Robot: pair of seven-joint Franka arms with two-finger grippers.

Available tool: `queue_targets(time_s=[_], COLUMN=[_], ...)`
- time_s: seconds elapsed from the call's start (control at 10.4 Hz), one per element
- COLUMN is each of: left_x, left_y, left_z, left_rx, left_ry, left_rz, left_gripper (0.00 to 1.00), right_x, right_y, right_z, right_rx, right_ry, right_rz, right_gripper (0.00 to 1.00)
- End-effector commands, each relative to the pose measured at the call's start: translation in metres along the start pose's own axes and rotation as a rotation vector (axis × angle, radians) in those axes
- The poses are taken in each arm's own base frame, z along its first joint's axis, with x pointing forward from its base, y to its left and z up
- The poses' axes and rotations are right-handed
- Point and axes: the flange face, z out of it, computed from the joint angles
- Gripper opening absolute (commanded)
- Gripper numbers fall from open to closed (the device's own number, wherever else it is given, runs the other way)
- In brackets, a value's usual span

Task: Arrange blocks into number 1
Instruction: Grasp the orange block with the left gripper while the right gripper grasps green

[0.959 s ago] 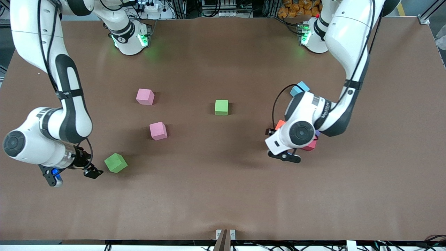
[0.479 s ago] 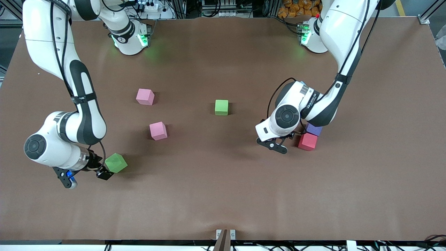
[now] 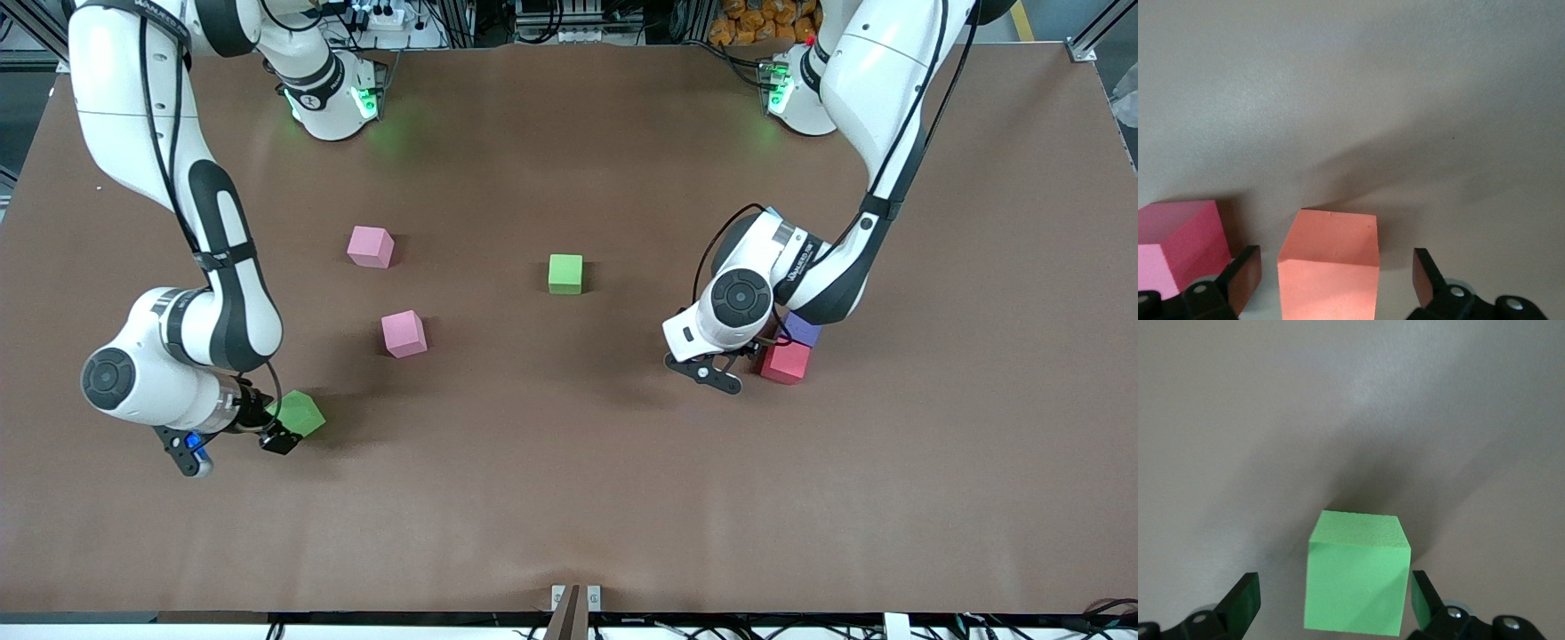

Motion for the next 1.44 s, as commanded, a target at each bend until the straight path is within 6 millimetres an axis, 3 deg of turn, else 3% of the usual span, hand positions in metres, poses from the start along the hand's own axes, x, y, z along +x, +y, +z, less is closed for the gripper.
queue_targets(time_s=[0.0,0.67,0.77,0.86,1.15,1.34], left_x=[-0.004,-0.008,-0.007,-0.008,-0.010,-0.014], left_y=[-0.003,-0.013,-0.014,-0.025,-0.026,-0.015], left_z=[0.011,0.037,0.034,0.036,0.031,0.014], left_rx=[0.016,0.013,0.012,0.008,0.009,0.016], left_ry=[-0.006,-0.051,-0.047,-0.052,-0.065,-0.078], left_rz=[0.026,0.011,-0.007,-0.030,-0.041,-0.129], left_gripper=[1.00,1.00,0.64,0.01,0.00,0.00], right_x=[-0.007,-0.005,-0.005,-0.002,0.003,0.006], right_y=[0.002,0.016,0.016,0.018,0.020,0.021], right_z=[0.007,0.010,0.014,0.016,0.019,0.022], right_rx=[-0.005,-0.013,-0.015,-0.012,-0.013,-0.003], right_ry=[-0.017,-0.021,-0.020,-0.015,-0.006,0.006], right_rz=[0.001,-0.039,-0.044,-0.038,-0.034,-0.020], right_gripper=[1.00,1.00,1.00,1.00,1.00,1.00])
